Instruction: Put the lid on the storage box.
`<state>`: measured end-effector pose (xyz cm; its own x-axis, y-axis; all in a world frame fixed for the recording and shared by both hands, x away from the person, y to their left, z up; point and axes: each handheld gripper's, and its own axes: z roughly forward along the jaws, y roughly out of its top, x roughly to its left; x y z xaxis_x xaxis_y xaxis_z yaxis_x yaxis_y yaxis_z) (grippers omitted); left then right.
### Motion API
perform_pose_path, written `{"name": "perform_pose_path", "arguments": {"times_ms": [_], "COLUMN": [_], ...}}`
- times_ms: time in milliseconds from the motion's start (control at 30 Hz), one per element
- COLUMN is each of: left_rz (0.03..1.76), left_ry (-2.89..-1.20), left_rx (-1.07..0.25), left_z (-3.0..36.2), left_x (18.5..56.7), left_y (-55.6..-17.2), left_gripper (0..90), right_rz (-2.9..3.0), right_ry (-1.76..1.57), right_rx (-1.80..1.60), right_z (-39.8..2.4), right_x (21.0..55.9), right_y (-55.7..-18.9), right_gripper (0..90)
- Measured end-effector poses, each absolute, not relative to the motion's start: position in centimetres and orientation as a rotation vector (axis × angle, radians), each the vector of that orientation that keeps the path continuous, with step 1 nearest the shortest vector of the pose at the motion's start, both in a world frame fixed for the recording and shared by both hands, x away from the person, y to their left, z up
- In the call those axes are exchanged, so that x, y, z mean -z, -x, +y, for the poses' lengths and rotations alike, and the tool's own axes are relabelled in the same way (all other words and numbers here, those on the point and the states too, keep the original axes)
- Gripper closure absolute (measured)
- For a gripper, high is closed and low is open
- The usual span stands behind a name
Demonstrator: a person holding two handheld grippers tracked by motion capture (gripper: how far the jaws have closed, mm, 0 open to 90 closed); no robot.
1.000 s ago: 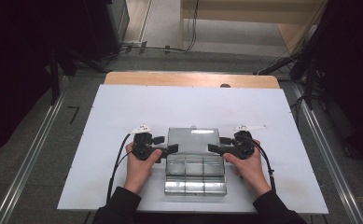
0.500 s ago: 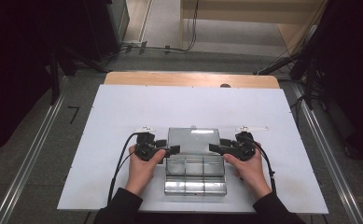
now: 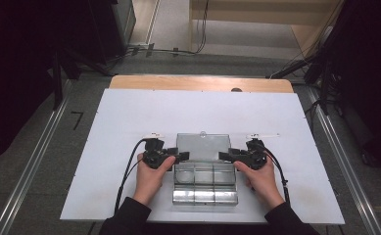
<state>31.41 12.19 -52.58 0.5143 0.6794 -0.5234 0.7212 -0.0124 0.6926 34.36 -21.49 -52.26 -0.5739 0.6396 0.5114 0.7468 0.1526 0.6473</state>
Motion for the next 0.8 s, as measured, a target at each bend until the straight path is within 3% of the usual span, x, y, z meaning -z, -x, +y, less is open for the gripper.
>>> {"name": "perform_pose_path", "arguments": {"times_ms": [800], "left_rz": [1.108], "left_ry": [-1.693], "left_rx": [0.02], "left_z": [12.7], "left_x": [51.7], "left_y": [-30.9], "left_gripper": [59.0], "right_rz": [-2.338], "right_ry": [1.326], "right_rx": [1.503], "right_z": [-21.9], "right_x": [51.1], "right_y": [-33.6], "right_gripper": [53.7]}}
